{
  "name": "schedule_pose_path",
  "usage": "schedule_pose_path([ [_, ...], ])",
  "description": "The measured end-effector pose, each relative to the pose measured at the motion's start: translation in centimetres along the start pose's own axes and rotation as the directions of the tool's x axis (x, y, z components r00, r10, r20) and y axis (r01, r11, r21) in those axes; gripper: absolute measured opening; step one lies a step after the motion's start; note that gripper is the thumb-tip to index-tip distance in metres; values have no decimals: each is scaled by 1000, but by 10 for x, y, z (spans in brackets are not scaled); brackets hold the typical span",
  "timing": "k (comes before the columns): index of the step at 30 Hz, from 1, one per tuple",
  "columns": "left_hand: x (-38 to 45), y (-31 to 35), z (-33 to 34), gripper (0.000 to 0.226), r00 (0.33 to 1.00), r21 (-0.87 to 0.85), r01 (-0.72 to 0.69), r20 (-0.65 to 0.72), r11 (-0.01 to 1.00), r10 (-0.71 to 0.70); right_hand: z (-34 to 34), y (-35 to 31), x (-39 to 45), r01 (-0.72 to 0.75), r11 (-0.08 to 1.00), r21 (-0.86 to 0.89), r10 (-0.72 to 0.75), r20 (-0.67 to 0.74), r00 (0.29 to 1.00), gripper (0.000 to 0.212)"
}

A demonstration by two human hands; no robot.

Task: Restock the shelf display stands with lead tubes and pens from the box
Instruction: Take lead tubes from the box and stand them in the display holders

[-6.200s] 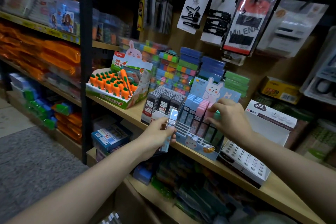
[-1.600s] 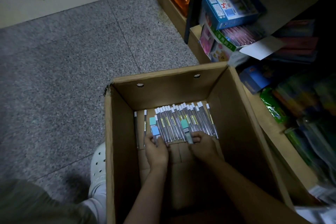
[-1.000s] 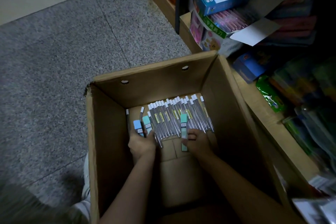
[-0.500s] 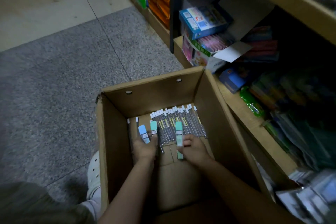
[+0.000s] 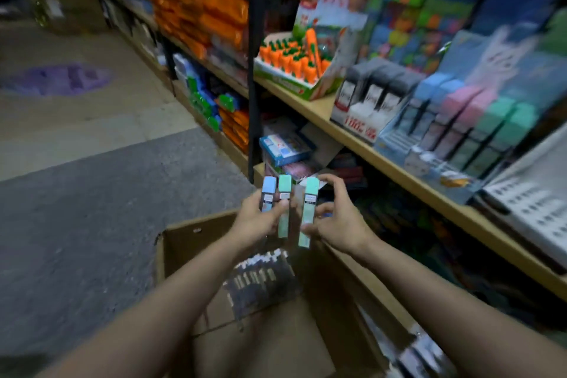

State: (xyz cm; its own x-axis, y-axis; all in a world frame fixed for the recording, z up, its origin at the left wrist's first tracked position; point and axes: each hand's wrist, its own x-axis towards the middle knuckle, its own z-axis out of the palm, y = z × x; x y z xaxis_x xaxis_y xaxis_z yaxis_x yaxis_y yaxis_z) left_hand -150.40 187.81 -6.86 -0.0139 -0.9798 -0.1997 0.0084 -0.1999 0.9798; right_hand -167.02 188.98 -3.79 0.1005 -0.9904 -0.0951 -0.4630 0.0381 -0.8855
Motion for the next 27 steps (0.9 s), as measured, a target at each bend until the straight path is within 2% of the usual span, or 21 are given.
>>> schedule_pose_path([
  [3,5,44,13,10,986,83,-156,68,984,151,-35,-25,-17,70,997,-36,-72,-83,994,83],
  [7,5,77,33,13,951,21,-260,181,965,252,-67,-46,-33,110,990,-86,-123,-170,978,75],
  [13,8,96,67,14,878,-139,-299,347,944,330,-106,-54,-51,132,963,-235,-209,-343,916,53],
  [17,10,110,88,36,806,-170,-323,467,931,364,-146,-63,-64,144,925,-352,-302,-449,841,45],
  [21,14,125,105,46,777,-206,-332,495,921,390,-188,-75,-76,146,924,-353,-336,-571,749,36],
  [25,19,133,119,44,742,-243,-321,537,915,403,-210,-75,-81,46,859,-510,-405,-622,670,36],
  [27,22,136,126,44,741,-252,-321,533,913,408,-208,-69,-79,27,838,-545,-426,-623,656,34],
])
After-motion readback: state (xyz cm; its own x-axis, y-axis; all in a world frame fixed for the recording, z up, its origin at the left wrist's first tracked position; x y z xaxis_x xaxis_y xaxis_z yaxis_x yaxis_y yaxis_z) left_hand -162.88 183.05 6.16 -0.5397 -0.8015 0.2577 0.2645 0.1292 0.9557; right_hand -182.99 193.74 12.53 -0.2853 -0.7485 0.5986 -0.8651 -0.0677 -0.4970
